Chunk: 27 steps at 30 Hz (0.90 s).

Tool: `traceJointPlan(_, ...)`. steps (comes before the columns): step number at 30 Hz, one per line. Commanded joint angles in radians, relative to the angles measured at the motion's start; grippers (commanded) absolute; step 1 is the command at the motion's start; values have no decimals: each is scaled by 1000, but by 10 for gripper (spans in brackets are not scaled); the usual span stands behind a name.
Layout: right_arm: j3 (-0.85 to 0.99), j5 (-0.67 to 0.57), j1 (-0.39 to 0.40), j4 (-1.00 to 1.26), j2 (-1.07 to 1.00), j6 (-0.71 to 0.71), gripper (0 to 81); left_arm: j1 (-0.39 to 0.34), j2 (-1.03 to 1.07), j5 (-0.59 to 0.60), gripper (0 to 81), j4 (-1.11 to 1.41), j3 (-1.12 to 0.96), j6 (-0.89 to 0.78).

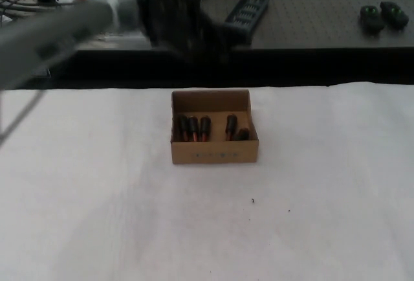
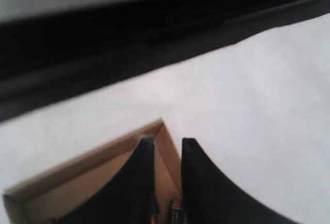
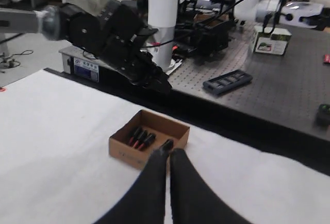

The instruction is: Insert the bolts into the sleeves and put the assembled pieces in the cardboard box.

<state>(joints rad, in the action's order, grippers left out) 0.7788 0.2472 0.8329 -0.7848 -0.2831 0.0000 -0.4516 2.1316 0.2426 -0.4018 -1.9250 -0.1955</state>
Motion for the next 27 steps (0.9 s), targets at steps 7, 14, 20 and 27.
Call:
traceJointPlan(7,6,58,-4,22,52,-94,34,13,-293,32,117,-106,-7,225)
traceJointPlan(14,6,111,-4,28,51,-136,34,41,-503,33,117,-110,232,236)
traceJointPlan(20,6,126,-4,28,51,-145,34,50,-777,20,117,42,622,226)
traceJointPlan(27,3,113,-4,19,51,-145,34,50,-1133,-11,117,173,1033,195)
